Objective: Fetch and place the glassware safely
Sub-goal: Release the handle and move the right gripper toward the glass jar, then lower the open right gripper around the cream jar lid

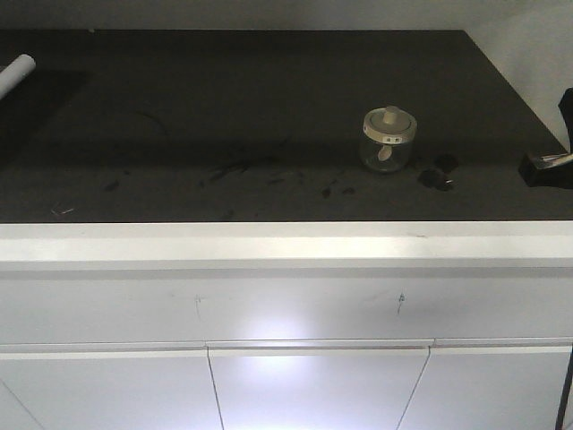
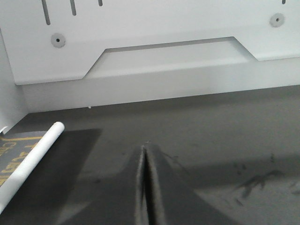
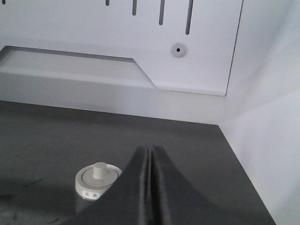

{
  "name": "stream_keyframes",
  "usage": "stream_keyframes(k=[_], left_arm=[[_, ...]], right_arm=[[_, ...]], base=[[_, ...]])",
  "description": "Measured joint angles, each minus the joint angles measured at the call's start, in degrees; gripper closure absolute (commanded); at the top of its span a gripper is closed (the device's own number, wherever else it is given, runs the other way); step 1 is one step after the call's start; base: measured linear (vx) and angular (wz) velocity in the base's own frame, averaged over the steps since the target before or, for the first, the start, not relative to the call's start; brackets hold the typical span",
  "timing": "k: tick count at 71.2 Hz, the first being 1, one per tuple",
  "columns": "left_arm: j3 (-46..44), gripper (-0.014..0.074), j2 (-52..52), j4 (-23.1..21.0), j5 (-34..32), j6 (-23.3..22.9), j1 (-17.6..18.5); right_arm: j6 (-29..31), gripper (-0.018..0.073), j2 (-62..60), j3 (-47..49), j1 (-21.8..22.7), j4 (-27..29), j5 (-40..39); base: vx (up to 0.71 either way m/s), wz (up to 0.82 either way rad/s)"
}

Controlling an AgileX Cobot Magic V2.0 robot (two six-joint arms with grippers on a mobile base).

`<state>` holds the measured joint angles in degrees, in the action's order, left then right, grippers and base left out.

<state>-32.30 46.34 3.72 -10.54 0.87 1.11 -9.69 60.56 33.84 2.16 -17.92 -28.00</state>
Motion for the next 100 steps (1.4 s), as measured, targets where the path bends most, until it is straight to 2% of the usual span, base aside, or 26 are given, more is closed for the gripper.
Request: stream_keyframes(k=[11, 27, 43, 54, 74, 100], left_arm=[[1.3, 0.0603, -7.0, 0.0, 7.5, 0.0, 0.0], [11.6, 0.0603, -18.0, -0.1, 9.4, -0.1, 0.0], [17.9, 0.0603, -26.2, -0.2, 11.1, -0.2, 0.0], [18.5, 0.0603, -27.2, -0.2, 12.1, -0.2, 0.0], [18.7, 0.0603, -27.2, -0.2, 12.4, -0.2, 0.0], [18.7, 0.0603, -27.2, -0.3, 12.4, -0.2, 0.0]], right_arm=[[-8.0, 0.056, -3.4, -0.1, 0.0, -7.7, 2.7], [-21.5, 0.056, -7.2, -0.1, 0.0, -22.5, 3.0], [-31.3, 0.056, -10.0, -0.1, 0.0, -32.1, 6.0], [-32.9, 0.056, -10.3, -0.1, 0.0, -34.3, 7.3], [-33.1, 0.056, -9.0, -0.3, 0.0, -34.5, 7.4], [-33.1, 0.0517, 6.4, 5.9, -3.7, -34.4, 7.2]], base=[[0.0, 0.0], [0.0, 0.0], [0.0, 0.0], [0.0, 0.0], [0.0, 0.0], [0.0, 0.0]])
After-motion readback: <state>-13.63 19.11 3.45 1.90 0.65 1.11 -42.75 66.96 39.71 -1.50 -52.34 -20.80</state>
